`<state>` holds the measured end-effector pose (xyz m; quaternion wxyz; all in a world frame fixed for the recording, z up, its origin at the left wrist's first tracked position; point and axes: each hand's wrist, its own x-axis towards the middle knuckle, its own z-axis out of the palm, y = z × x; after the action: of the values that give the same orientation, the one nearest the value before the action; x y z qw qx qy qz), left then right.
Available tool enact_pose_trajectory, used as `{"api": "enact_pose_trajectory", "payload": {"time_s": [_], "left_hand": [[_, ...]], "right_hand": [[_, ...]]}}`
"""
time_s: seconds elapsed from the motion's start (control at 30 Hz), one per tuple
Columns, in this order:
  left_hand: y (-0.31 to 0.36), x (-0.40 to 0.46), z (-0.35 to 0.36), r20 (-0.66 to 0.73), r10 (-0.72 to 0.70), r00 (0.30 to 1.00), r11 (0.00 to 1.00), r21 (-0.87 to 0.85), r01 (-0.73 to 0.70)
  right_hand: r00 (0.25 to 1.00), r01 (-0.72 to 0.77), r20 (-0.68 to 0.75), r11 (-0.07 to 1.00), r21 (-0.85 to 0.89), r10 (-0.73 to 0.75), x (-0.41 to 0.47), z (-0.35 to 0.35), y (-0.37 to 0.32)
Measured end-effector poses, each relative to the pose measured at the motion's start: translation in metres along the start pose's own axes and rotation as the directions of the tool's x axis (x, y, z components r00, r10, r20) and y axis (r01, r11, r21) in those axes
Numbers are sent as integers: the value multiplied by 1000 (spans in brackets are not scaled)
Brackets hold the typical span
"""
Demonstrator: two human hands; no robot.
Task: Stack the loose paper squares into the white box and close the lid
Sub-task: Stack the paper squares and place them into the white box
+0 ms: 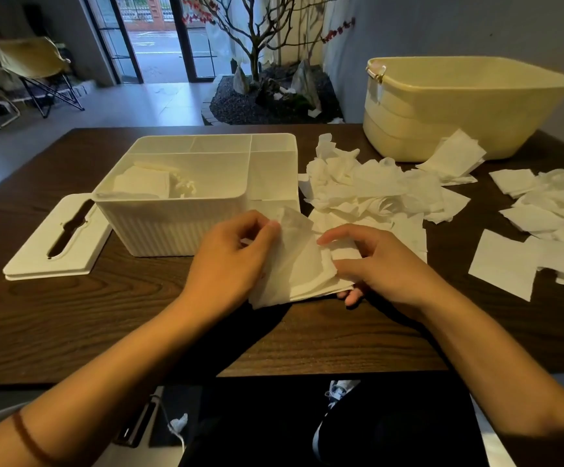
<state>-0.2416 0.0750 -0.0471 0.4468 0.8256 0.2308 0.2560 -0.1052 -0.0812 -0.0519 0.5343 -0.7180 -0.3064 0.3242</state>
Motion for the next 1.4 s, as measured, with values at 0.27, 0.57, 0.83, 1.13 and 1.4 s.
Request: {"api": "enact_pose_trajectory", "payload": {"time_s": [0.27,0.57,0.83,1.13,1.4], "left_hand": [[2,-9,9,68,83,994,986,143,-92],[8,1,9,-10,121,993,992,45,-120],[7,-1,13,131,65,989,997,-51,-59],[9,4,0,278,110,954,989,67,-134],[13,7,-5,285,254,924,926,203,-318]], "right_hand": [[995,96,16,974,-204,-94,3,2,6],[996,88,-2,986,-140,-89,5,-5,12],[985,158,-54,979,-131,-167,3,2,17],[986,145,-66,981,-127,-154,1,3,17],[988,130,-74,987,-94,-137,1,3,17]]}}
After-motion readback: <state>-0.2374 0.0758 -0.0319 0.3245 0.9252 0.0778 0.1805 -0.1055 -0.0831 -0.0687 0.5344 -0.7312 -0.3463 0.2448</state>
